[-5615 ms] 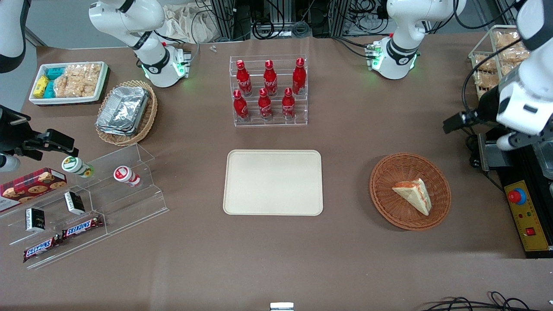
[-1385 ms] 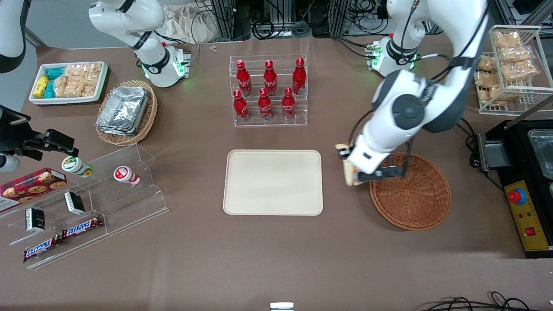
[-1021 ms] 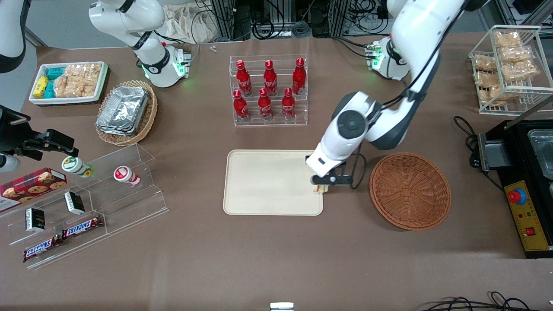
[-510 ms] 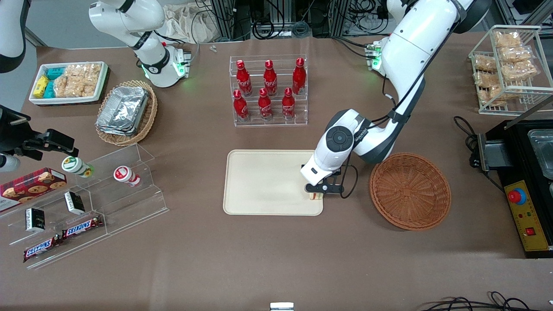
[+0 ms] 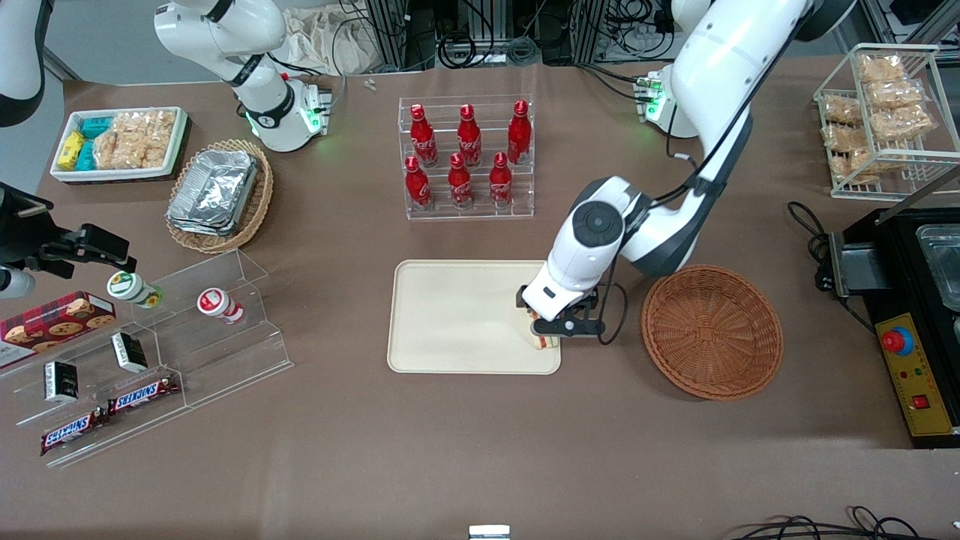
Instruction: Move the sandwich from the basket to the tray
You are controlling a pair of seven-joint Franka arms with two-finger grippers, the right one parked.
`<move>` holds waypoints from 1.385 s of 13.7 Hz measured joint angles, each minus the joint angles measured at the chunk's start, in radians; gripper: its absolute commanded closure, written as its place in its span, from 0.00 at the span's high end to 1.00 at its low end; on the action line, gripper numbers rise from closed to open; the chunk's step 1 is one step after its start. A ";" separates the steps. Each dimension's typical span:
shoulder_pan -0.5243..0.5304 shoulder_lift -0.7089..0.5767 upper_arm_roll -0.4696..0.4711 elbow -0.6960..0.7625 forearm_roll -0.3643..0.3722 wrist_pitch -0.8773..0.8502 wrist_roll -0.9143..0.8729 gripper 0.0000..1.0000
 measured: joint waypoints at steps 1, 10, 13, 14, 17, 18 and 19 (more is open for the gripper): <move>0.015 -0.049 0.000 0.003 -0.009 -0.034 -0.006 1.00; 0.205 -0.403 0.034 0.042 -0.085 -0.548 0.098 1.00; 0.249 -0.463 0.090 0.090 -0.109 -0.739 0.250 1.00; 0.241 -0.482 0.141 0.093 -0.136 -0.765 0.305 1.00; 0.232 -0.543 0.283 0.093 -0.192 -0.847 0.485 1.00; 0.232 -0.558 0.304 0.093 -0.198 -0.865 0.511 1.00; 0.232 -0.565 0.311 0.092 -0.200 -0.870 0.520 1.00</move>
